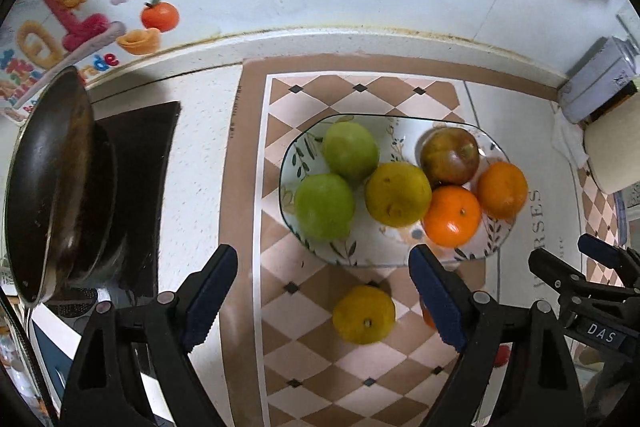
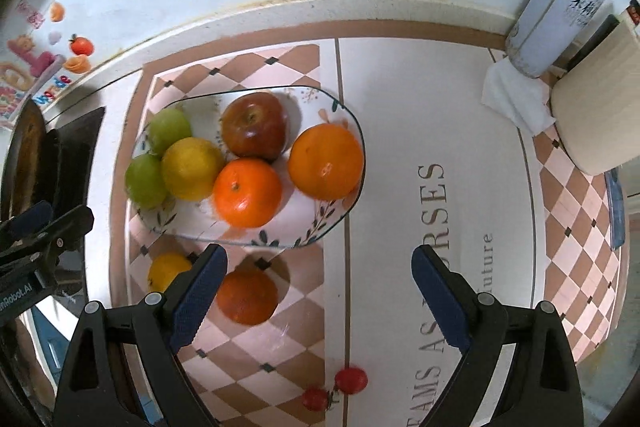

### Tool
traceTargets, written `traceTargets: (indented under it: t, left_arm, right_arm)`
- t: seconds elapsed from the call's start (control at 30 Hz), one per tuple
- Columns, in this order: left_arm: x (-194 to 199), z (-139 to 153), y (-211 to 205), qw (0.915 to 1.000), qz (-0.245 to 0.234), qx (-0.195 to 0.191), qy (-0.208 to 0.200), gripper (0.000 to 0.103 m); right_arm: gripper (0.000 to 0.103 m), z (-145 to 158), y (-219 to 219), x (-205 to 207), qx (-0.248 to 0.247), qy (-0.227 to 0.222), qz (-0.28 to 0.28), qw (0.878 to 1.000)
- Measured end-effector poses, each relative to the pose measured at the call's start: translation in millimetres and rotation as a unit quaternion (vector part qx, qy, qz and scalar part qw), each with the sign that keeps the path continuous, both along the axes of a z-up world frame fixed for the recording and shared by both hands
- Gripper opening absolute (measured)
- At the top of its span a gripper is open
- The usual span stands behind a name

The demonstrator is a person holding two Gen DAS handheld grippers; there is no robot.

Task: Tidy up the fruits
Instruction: 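Raise both tools away from the plate, then grasp the orange with the right tool while the left tool grasps the yellow lemon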

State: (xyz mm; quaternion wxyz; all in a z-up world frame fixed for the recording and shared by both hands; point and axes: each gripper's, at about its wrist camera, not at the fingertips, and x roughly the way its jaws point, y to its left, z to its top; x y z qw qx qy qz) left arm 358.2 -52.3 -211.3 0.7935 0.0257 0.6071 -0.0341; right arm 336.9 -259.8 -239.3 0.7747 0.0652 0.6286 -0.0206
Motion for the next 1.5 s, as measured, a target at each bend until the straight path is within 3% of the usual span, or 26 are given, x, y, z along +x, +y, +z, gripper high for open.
traceTargets:
  t: [0.43,1.03,1.2,1.5]
  left_arm:
    - [-71.6,63.3,6.8,0.9972,-0.008,-0.013,-0.074,0.088]
    - [-134.4,131.5,20.1,0.9895,-0.007,-0.034,-0.14,0.088]
    - [-143.0,143.3,19.0,0.9868,-0.007,-0.035,-0.158,0.088]
    - [-141.4,146.7,17.3,0.9855,-0.006,-0.028,-0.167,0.087]
  right_arm:
    - [0.096,76.4,16.7,-67.6,-0.009,-0.082,0.007,0.997]
    - [0.096,175.0,31.9,-148.8,-0.015,-0.173,0.006,0.985]
    - [0.096,186.3,37.7,-156.5,-0.015,-0.185,0.007,0.983]
    - [0.096,180.2,39.2,-150.2,-0.004,-0.18,0.002,0.984]
